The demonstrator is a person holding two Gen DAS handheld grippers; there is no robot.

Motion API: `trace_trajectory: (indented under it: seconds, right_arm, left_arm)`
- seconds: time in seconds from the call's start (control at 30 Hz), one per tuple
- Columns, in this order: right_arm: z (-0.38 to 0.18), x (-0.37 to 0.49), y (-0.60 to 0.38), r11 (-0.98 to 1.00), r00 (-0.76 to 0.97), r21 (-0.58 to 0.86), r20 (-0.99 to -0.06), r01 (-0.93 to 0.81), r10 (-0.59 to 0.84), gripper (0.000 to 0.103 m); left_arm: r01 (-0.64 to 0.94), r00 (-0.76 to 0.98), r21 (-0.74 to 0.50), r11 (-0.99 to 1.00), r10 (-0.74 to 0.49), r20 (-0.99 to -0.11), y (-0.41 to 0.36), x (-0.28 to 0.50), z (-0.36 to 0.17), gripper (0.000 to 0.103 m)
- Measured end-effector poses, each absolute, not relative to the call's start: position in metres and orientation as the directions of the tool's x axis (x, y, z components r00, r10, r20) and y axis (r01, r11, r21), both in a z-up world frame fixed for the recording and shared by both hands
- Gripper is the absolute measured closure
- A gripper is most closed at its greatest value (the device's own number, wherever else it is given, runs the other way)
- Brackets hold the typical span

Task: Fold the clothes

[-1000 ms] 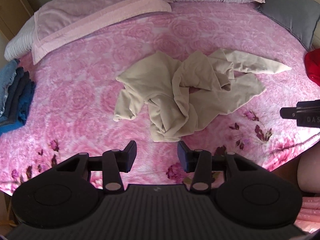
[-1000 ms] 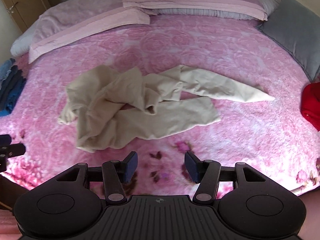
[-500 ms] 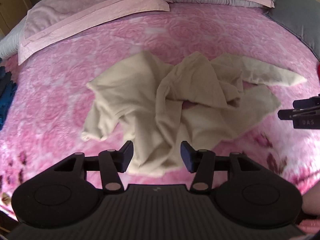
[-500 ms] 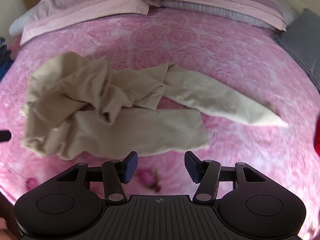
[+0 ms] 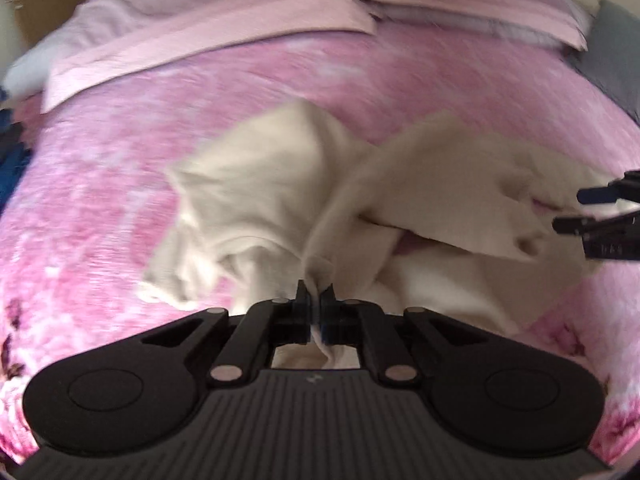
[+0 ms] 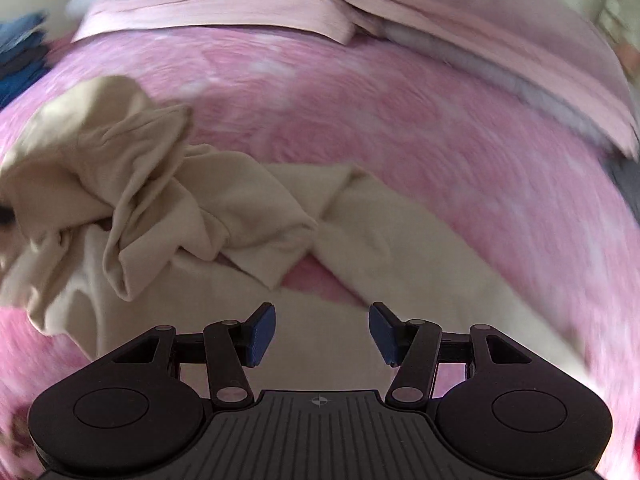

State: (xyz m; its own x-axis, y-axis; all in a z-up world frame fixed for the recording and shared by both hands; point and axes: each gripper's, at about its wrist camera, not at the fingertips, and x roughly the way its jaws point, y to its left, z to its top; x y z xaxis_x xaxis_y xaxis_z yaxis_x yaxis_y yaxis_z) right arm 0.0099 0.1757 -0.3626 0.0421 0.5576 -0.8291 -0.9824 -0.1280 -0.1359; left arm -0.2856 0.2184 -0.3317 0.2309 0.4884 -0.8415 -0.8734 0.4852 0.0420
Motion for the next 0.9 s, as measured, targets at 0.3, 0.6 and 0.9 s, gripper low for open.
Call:
trace_trajectory:
  seconds: [0.3,0.6,0.9]
  right_arm:
    - [-0.400,-0.014,0.197,-0.402,0.023,-0.404,-0.729,-0.822,0.684,0.048]
    - [-0.385,-0.007,0.194,-0.367,-0.002,-0.396,-0.677,-0.841,0.736,0.098]
    - [-0.239,-0.041,0.167,-0.044,0.149,-0.490,-0.348,-0.871,0.926,0.098]
  left_arm:
    - [-0.857,0.237,0.055,0.512,0.487,-0.841,0.222,-0.297,-0.344,0.089]
    - [-0.812,0.270,0.132,0.569,0.565,-0.780,0.228,-0.320,-0.321,0.099]
    - [-0.790,0.439,0.195,0.582,0.758,-0.482,0.288,-0.388,-0.184,0.099]
